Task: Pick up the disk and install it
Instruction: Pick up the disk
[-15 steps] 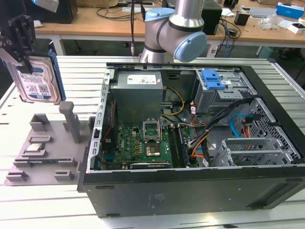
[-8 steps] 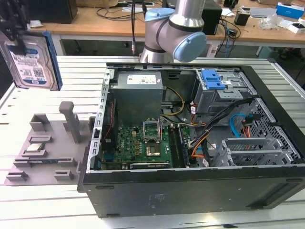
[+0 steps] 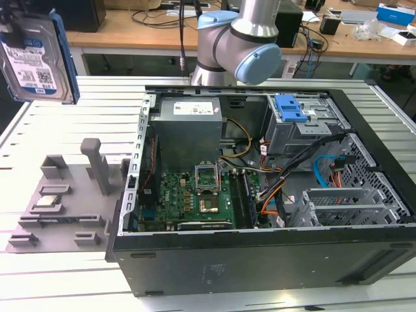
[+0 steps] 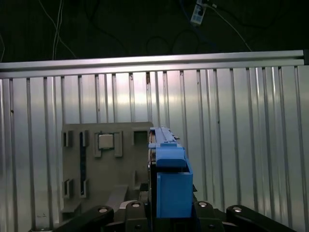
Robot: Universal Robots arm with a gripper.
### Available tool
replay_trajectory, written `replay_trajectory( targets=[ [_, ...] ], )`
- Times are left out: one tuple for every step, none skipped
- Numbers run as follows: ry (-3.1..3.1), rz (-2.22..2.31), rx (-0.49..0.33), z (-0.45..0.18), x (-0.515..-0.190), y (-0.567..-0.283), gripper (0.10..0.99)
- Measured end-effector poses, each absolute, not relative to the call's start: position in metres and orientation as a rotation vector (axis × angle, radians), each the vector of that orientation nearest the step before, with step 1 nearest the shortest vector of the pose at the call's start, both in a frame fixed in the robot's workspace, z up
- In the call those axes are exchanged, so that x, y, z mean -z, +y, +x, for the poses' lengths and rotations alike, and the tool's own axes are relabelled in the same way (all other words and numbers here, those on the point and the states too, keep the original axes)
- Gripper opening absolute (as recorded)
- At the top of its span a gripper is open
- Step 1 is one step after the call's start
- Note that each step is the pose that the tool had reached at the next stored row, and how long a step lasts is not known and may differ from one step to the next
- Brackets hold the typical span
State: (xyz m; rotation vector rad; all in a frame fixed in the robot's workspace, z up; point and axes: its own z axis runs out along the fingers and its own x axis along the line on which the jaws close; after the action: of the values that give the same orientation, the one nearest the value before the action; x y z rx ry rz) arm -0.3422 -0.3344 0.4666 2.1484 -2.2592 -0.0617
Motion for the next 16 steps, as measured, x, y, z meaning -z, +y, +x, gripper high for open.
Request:
replay_trajectory(
  targets=[
    [-2.259, 2.148, 0.062, -0.342, -0.472, -0.334, 0.361],
    [-2.259, 2.149, 0.061, -0.342, -0.475, -0.334, 0.361],
    [-2.259, 2.149, 0.061, -0.342, -0.479, -0.334, 0.361],
    [-2.259, 2.149, 0.062, -0.342, -0.482, -0.334, 0.361],
    [-2.259, 2.148, 0.062, -0.342, -0.487, -0.334, 0.361],
    [-2.259, 2.148, 0.062, -0.342, -0.493, -0.334, 0.361],
    [-2.259, 2.148, 0.062, -0.342, -0.5, -0.334, 0.361],
    [-2.259, 2.148, 0.062, -0.342, -0.506, -0.334, 0.361],
    [-2.259, 2.148, 0.062, -0.342, -0.509, -0.334, 0.361],
    [-2.259, 2.148, 0.062, -0.342, -0.512, -0.334, 0.361],
    [-2.259, 2.148, 0.062, -0.342, -0.516, -0.334, 0.361],
    [-2.259, 2.148, 0.062, -0.342, -0.519, -0.334, 0.361],
    [-2.259, 2.148, 0.062, -0.342, -0.523, -0.334, 0.361],
    [-2.259, 2.148, 0.062, -0.342, -0.526, -0.334, 0.361],
    [-2.259, 2.148, 0.062, -0.342, -0.528, -0.334, 0.361],
    [-2.259, 2.148, 0.062, -0.342, -0.531, -0.334, 0.361]
  ],
)
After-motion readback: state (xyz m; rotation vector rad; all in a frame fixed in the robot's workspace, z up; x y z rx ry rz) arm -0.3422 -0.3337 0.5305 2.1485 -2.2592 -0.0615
